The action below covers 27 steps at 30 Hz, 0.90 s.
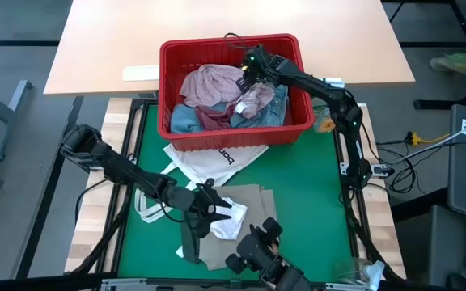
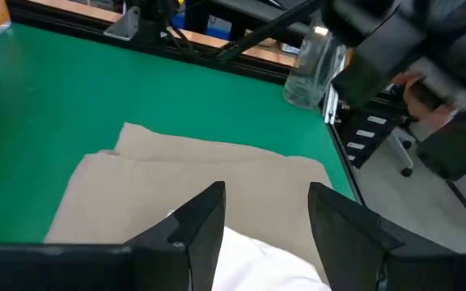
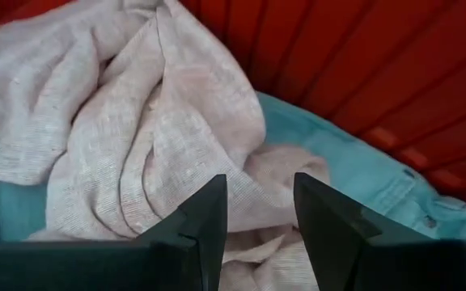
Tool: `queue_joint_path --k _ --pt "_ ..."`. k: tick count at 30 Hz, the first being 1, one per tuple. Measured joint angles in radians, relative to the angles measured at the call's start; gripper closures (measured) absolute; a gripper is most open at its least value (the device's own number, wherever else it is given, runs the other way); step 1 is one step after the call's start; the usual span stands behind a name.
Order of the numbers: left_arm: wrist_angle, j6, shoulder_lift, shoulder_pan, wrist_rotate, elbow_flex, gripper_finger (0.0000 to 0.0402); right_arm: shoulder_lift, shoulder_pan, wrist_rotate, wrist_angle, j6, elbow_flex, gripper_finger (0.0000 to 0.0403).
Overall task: Fold laundry
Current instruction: Fold the pink shirt
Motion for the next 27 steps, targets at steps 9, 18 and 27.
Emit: queue_joint_path --k 9,18,27 --pt "-0.007 0.000 -0.001 0.001 0.000 0.000 0.0231 0.095 -0.025 -0.019 0.016 0.000 0.000 0.0260" --pt "-0.026 0.001 -0.001 0.001 -0.024 0.000 0.0231 0.127 -0.024 -0.117 0.016 -0.011 0.001 0.0273" --pt "-0.026 0.001 -0.001 0.001 -0.044 0.000 0.0231 0.127 -0.023 -0.194 0.015 -0.012 0.001 0.0393"
